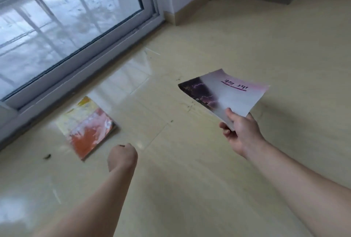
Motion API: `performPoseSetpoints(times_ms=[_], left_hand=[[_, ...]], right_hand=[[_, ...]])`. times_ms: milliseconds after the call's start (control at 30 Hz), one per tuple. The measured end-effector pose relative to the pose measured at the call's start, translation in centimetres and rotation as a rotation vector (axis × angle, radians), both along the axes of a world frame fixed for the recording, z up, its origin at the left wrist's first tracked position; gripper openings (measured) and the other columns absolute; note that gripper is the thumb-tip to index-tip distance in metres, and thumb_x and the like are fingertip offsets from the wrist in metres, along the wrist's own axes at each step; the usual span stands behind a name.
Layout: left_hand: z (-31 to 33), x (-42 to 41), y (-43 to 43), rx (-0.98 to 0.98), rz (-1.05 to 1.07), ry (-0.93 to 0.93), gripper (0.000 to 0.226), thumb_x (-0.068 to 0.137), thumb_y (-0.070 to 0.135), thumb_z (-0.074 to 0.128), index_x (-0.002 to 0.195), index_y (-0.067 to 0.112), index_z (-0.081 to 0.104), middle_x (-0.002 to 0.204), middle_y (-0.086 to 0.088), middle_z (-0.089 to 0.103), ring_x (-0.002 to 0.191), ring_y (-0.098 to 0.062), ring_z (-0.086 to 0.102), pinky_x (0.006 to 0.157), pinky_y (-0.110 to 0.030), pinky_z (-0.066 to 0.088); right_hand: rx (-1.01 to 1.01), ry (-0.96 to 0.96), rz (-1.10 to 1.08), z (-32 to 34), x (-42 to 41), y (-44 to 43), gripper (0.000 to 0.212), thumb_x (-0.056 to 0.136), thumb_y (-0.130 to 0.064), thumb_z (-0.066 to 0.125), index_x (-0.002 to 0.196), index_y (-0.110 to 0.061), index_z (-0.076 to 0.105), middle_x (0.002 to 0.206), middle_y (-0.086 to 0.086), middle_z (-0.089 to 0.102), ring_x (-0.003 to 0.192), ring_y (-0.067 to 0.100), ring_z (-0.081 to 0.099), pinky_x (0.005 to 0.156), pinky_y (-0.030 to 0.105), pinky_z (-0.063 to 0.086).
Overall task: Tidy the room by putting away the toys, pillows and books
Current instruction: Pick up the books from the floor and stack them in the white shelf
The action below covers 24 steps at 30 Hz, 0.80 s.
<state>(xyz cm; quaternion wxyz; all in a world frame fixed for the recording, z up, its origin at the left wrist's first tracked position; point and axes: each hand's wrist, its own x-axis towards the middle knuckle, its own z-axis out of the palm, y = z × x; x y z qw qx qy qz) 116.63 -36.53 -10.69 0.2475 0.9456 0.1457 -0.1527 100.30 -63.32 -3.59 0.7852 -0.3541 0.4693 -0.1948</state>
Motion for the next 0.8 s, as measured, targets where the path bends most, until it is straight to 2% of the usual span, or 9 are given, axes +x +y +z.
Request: performPoseSetpoints(times_ms=[100, 200, 333, 433, 500, 567, 667, 733, 800], left_hand=[[-0.5, 3.3, 6.0, 0.068, 0.188, -0.022, 0.042, 0.1, 0.032, 0.044, 0.12, 0.003, 0.065, 0.126, -0.025, 0.064, 0.116, -0.044, 0.06, 0.1, -0.045, 0.051], [-1.1, 6.4, 10.5, 0.114, 0.247, -0.024, 0.04, 0.098, 0.034, 0.046, 0.133, 0.021, 0.06, 0.133, -0.021, 0.058, 0.127, -0.041, 0.05, 0.105, -0.044, 0.043], [-2.9, 9.7, 14.5, 0.236, 0.086, 0.149, 0.056, 0.098, 0.044, 0.041, 0.154, 0.038, 0.038, 0.156, -0.011, 0.041, 0.144, -0.033, 0.033, 0.115, -0.046, 0.031], [-3.6, 10.7, 14.9, 0.309, -0.144, 0.234, 0.061, 0.101, 0.057, 0.032, 0.159, 0.041, 0.022, 0.17, -0.005, 0.009, 0.154, -0.034, 0.013, 0.121, -0.053, 0.023], [-3.6, 11.0, 14.4, 0.311, -0.247, 0.247, 0.061, 0.105, 0.057, 0.03, 0.161, 0.039, 0.015, 0.171, 0.001, -0.004, 0.155, -0.037, 0.006, 0.122, -0.055, 0.019], [-3.8, 11.6, 14.4, 0.321, -0.288, 0.207, 0.059, 0.106, 0.054, 0.028, 0.161, 0.036, 0.019, 0.171, 0.004, 0.001, 0.155, -0.037, 0.009, 0.121, -0.055, 0.022], [-4.3, 11.1, 15.6, 0.371, -0.312, 0.128, 0.05, 0.104, 0.053, 0.029, 0.145, 0.035, 0.052, 0.167, 0.003, 0.025, 0.149, -0.037, 0.029, 0.116, -0.054, 0.034], [-4.7, 9.0, 15.9, 0.401, -0.231, 0.065, 0.048, 0.101, 0.053, 0.037, 0.119, 0.026, 0.072, 0.147, -0.001, 0.055, 0.13, -0.035, 0.053, 0.104, -0.049, 0.045], [-4.6, 7.2, 15.8, 0.417, -0.074, -0.007, 0.046, 0.098, 0.053, 0.046, 0.105, 0.017, 0.073, 0.119, -0.006, 0.067, 0.11, -0.033, 0.061, 0.094, -0.044, 0.05]], right_hand=[[-0.084, -0.001, 0.221, 1.3, 2.3, 4.4, 0.009, 0.101, -0.016, 0.061, 0.104, -0.023, 0.056, 0.089, -0.003, 0.065, 0.046, 0.017, 0.058, 0.04, 0.023, 0.032], [-0.179, 0.006, 0.458, 2.3, 4.4, 7.7, 0.01, 0.103, -0.021, 0.059, 0.113, -0.02, 0.059, 0.082, -0.004, 0.072, 0.046, 0.021, 0.057, 0.038, 0.024, 0.032], [-0.273, -0.009, 0.702, 2.5, 6.7, 11.0, 0.018, 0.104, -0.023, 0.058, 0.118, -0.013, 0.056, 0.084, 0.003, 0.07, 0.045, 0.027, 0.056, 0.037, 0.024, 0.033], [-0.283, -0.011, 0.798, 2.1, 7.5, 12.8, 0.016, 0.103, -0.023, 0.058, 0.116, -0.013, 0.055, 0.079, 0.0, 0.071, 0.043, 0.029, 0.055, 0.035, 0.024, 0.033], [-0.272, -0.001, 0.848, 1.7, 7.6, 13.7, 0.015, 0.103, -0.023, 0.058, 0.115, -0.014, 0.055, 0.077, -0.002, 0.071, 0.043, 0.029, 0.055, 0.034, 0.023, 0.033], [-0.264, 0.012, 0.888, 1.0, 7.7, 14.3, 0.014, 0.102, -0.023, 0.059, 0.114, -0.015, 0.056, 0.078, -0.002, 0.071, 0.042, 0.029, 0.055, 0.033, 0.024, 0.033], [-0.245, 0.036, 0.934, -0.1, 8.0, 14.8, 0.017, 0.101, -0.024, 0.061, 0.115, -0.015, 0.057, 0.079, -0.001, 0.071, 0.043, 0.03, 0.055, 0.034, 0.023, 0.032], [-0.232, 0.053, 0.941, -0.7, 8.1, 15.1, 0.019, 0.101, -0.025, 0.061, 0.116, -0.015, 0.057, 0.079, 0.0, 0.072, 0.043, 0.031, 0.055, 0.034, 0.023, 0.032], [-0.224, 0.06, 0.919, -1.1, 8.2, 15.6, 0.02, 0.101, -0.024, 0.061, 0.116, -0.014, 0.056, 0.078, -0.001, 0.072, 0.043, 0.031, 0.055, 0.034, 0.024, 0.032]])
